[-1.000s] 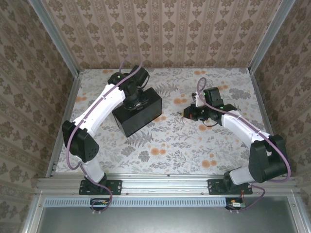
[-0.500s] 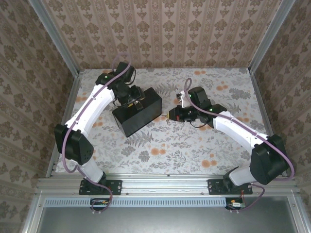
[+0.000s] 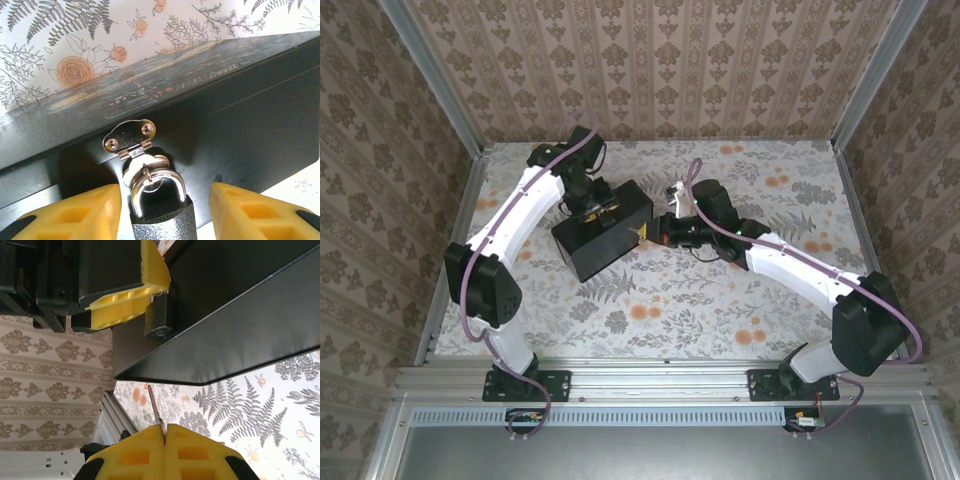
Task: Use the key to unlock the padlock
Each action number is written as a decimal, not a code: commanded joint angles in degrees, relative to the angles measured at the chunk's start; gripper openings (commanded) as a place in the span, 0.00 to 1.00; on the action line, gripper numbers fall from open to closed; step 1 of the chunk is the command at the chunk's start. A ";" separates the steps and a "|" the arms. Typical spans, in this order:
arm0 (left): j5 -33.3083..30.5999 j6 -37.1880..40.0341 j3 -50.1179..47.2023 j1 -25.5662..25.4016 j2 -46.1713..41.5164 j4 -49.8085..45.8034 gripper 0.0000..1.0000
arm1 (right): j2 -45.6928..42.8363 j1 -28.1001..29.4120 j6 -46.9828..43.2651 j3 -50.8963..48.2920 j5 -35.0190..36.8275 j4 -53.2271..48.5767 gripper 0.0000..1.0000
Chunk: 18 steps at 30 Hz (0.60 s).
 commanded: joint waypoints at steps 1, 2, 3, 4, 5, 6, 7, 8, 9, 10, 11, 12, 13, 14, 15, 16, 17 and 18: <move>0.42 0.02 2.02 -1.17 1.63 -3.64 0.48 | 2.34 1.15 4.13 -0.76 2.38 5.94 0.00; 0.33 0.01 2.68 -1.41 1.65 -4.14 0.50 | 2.62 1.33 4.95 -1.19 2.78 7.22 0.00; 0.34 0.03 3.68 -1.62 1.87 -5.03 0.51 | 2.87 1.49 5.46 -1.49 3.11 8.14 0.00; 0.36 0.02 4.67 -1.80 2.21 -6.01 0.52 | 3.09 1.60 5.82 -1.62 3.34 8.59 0.00; 0.44 0.34 5.42 -1.97 2.45 -6.57 0.52 | 3.18 1.67 5.89 -1.67 3.40 8.90 0.00; 0.36 0.52 6.23 -2.15 2.82 -7.52 0.52 | 3.36 1.74 5.89 -1.75 3.38 9.15 0.00; 0.51 0.71 6.66 -2.32 3.14 -8.08 0.52 | 3.36 1.78 5.84 -1.75 3.52 9.29 0.00; 0.63 0.64 7.05 -2.49 3.37 -8.68 0.52 | 3.49 1.79 5.89 -1.73 3.53 9.25 0.00; 0.66 0.55 7.16 -2.72 3.54 -9.13 0.52 | 3.46 1.86 5.83 -1.88 3.50 9.25 0.00; 0.63 0.45 7.10 -2.94 3.65 -9.28 0.52 | 3.36 1.86 5.80 -2.06 3.63 9.33 0.00; 0.48 0.48 6.87 -3.03 3.75 -9.26 0.52 | 3.34 1.86 5.75 -2.34 3.78 9.54 0.00; 0.29 0.42 6.61 -3.04 4.01 -9.40 0.52 | 3.19 1.86 5.88 -2.62 3.87 9.82 0.00; -0.07 0.28 6.21 -3.04 4.13 -9.52 0.52 | 3.18 1.86 5.99 -2.84 3.89 9.92 0.00; -0.17 0.13 5.76 -2.96 4.18 -9.35 0.52 | 3.31 1.86 6.05 -2.90 3.87 9.95 0.00; -0.12 -0.27 5.27 -2.99 4.09 -9.26 0.52 | 3.35 1.86 6.16 -3.03 3.81 9.98 0.00; -0.08 -0.72 4.87 -3.04 3.94 -9.17 0.52 | 3.19 1.86 6.18 -3.07 3.74 10.03 0.00; -0.43 -1.09 4.58 -3.04 3.67 -9.31 0.53 | 3.14 1.86 6.14 -3.13 3.85 10.04 0.00; -0.94 -1.37 4.32 -2.97 3.38 -9.37 0.54 | 3.18 1.86 6.26 -3.13 3.93 10.16 0.00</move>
